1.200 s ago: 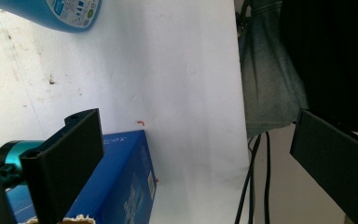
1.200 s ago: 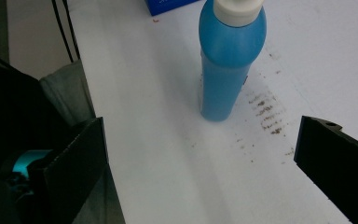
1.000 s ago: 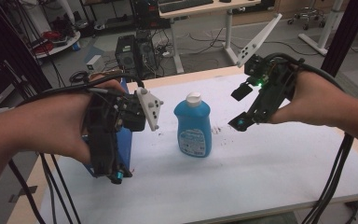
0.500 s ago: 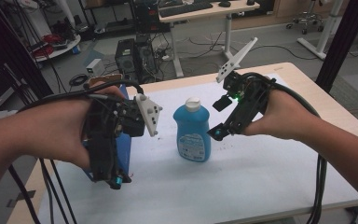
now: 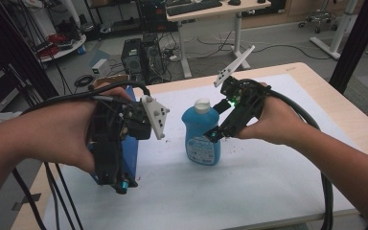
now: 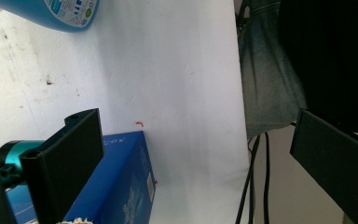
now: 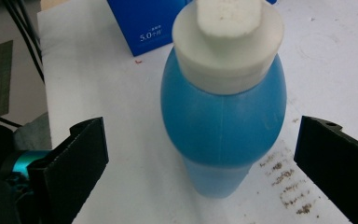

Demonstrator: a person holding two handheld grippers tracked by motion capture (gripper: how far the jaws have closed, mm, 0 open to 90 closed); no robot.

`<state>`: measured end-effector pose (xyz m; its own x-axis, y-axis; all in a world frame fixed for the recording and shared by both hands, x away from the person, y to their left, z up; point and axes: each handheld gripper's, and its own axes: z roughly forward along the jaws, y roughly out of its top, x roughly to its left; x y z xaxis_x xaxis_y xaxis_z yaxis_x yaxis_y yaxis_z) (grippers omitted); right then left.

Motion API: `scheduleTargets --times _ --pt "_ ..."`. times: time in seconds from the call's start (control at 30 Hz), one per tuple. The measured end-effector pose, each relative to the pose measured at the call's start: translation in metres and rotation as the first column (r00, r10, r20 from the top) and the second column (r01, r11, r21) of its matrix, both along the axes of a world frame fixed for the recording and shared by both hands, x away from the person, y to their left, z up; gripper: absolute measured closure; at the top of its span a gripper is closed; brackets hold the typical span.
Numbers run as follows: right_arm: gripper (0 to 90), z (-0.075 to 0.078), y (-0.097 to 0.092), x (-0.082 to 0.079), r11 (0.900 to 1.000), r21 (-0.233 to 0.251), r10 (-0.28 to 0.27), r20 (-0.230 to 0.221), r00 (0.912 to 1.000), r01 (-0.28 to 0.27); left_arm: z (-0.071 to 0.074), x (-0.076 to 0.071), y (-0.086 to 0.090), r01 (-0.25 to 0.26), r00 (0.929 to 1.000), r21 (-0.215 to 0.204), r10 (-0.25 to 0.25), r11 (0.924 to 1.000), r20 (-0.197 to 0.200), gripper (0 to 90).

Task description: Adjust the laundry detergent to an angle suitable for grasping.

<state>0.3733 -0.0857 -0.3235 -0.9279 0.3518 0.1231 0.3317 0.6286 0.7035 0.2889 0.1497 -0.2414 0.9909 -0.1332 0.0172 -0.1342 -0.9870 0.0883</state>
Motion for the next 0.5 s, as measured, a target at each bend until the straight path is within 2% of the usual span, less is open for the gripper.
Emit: scheduleTargets --times 0.5 --pt "1.9 -0.020 0.019 0.008 0.9990 0.026 -0.036 0.026 0.9990 0.035 -0.002 0.002 -0.001 0.000 1.0000 0.004 0.000 1.0000 -0.005 2.7"
